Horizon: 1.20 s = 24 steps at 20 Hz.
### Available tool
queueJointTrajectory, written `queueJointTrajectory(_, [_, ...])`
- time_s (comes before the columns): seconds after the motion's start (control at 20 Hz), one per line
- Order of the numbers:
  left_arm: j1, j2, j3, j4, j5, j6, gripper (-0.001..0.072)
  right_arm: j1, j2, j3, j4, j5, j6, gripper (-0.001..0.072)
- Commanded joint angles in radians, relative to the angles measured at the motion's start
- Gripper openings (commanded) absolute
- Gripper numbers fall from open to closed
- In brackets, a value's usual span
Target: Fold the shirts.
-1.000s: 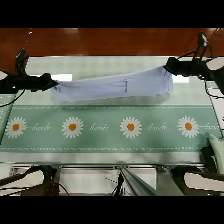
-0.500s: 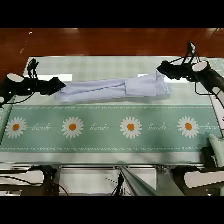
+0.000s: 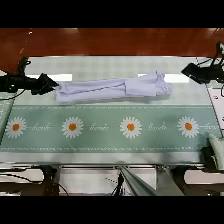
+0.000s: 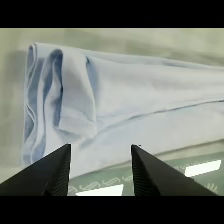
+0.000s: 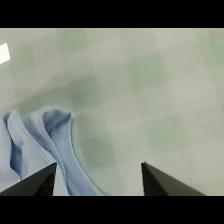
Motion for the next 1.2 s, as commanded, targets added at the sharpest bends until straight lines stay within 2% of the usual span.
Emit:
queueJointTrajectory(0.0, [-0.001,-0.001,0.013,-0.002,-0.093,-0.007,0.0464,-0.061,-0.087,0.0,0.205,0.185,-0.045,0.0612])
queueJointTrajectory(0.15, [-0.039,-0.001,0.013,-0.002,-0.097,-0.004,0.0463,-0.005,-0.16,0.0,0.328,0.177,-0.081,0.0611])
queueJointTrajectory(0.5, [-0.13,-0.001,0.016,-0.006,-0.093,0.008,0.0463,0.196,-0.239,0.0,0.327,0.042,-0.079,0.0595])
queueJointTrajectory(0.55, [-0.132,-0.001,0.016,-0.007,-0.094,0.007,0.0463,0.216,-0.238,0.0,0.325,0.018,-0.077,0.0561])
queueJointTrajectory(0.6, [-0.133,-0.001,0.016,-0.012,-0.097,0.007,0.0463,0.231,-0.237,0.002,0.324,0.007,-0.081,0.0358])
queueJointTrajectory(0.7, [-0.134,-0.001,0.016,-0.013,-0.098,0.007,0.0463,0.249,-0.237,0.01,0.325,0.012,-0.098,0.0078])
queueJointTrajectory(0.8, [-0.134,-0.001,0.016,-0.023,-0.107,0.007,0.0462,0.251,-0.229,0.034,0.327,0.073,-0.133,0.0021])
queueJointTrajectory(0.9, [-0.134,-0.001,0.016,-0.058,-0.116,0.007,0.0452,0.251,-0.184,0.046,0.32,0.133,-0.158,0.0021])
queueJointTrajectory(0.95, [-0.134,0.0,0.016,-0.087,-0.12,0.007,0.0421,0.251,-0.145,0.046,0.301,0.159,-0.163,0.0021])
queueJointTrajectory(1.0, [-0.136,0.003,0.016,-0.126,-0.123,0.007,0.0267,0.251,-0.103,0.046,0.272,0.183,-0.163,0.0021])
queueJointTrajectory(1.1, [-0.156,0.01,0.016,-0.212,-0.122,0.03,0.0142,0.252,-0.008,0.046,0.196,0.23,-0.138,0.0021])
queueJointTrajectory(1.15, [-0.176,0.014,0.016,-0.264,-0.122,0.068,0.0048,0.257,0.042,0.046,0.156,0.26,-0.12,0.0021])
